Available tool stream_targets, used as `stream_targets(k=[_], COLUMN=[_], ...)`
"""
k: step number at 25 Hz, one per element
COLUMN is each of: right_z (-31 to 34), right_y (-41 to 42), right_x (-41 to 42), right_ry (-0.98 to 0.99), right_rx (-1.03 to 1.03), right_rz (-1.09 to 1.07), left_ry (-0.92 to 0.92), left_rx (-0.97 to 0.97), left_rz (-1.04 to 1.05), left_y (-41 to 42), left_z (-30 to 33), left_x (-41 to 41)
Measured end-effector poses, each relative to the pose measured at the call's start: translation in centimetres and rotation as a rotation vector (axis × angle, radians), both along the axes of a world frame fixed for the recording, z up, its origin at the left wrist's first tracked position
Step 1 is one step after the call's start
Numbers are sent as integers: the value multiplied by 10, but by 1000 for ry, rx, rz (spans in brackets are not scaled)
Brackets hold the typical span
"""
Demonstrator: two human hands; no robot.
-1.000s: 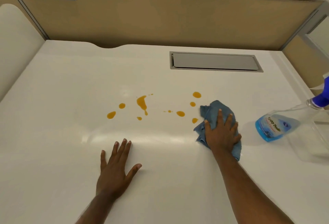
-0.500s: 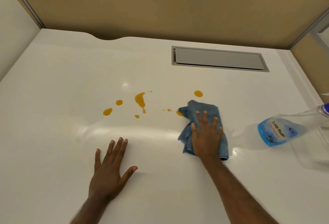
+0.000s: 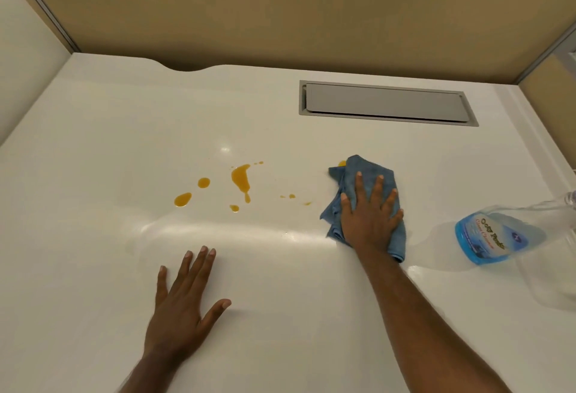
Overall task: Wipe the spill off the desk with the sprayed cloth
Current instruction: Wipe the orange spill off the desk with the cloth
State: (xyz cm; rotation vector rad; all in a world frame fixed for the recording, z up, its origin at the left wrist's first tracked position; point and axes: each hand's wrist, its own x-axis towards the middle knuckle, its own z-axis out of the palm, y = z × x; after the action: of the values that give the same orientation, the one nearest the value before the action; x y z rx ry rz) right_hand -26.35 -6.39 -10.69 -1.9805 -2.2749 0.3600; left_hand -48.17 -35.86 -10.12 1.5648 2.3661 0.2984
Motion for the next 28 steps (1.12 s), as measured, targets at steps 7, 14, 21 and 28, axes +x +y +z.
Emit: stream_targets(k=[7,14,21,28], right_z=[4,7,-1,11], right_y=[47,-18,-54,-25], right_x=[-25,-96,-42,-59], right_ry=[-6,47,7,15], right_rx=[4,20,86,-20], right_rz=[95,538,467,155], left_ry=[0,-4,6,-3], left_rx=[-3,-1,-12,6], left_rz=[10,26,31,22], left_y=[0,3,2,0], left_z=[-1,2,3,0], left_x=[0,3,4,1])
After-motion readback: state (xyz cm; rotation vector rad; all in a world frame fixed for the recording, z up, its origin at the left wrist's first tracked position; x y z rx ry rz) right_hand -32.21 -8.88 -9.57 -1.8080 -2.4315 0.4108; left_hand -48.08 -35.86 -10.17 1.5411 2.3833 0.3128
